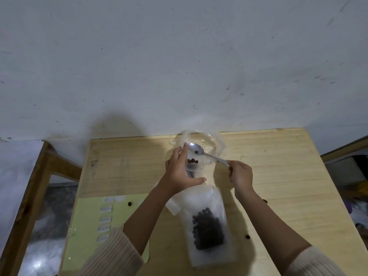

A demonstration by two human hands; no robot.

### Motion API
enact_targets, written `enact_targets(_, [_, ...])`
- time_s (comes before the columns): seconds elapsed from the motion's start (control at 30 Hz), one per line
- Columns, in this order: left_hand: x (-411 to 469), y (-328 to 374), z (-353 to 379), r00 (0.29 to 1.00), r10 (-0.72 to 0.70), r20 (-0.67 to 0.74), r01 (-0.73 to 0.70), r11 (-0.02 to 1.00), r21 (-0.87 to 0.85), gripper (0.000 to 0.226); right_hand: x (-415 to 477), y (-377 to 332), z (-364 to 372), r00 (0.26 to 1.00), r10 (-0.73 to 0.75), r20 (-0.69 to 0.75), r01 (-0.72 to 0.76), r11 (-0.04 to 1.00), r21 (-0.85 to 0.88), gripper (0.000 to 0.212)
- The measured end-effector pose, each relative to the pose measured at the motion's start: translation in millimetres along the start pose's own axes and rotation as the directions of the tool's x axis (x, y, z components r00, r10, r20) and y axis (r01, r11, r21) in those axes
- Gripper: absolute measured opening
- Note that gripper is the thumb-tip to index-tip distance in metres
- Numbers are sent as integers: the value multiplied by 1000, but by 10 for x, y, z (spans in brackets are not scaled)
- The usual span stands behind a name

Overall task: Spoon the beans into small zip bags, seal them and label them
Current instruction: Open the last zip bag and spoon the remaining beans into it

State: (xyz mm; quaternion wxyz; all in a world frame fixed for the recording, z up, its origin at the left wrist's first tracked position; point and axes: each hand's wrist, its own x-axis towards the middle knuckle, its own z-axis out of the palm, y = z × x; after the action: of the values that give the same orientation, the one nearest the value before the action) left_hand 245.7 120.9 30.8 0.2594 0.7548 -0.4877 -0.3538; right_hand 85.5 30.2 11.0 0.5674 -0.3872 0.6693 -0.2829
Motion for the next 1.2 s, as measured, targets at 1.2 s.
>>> enact_targets(1.2, [-144,164,176,955,2,-296,15,998,56,117,-70,137,-904,952,-232,-201,272,940,204,19])
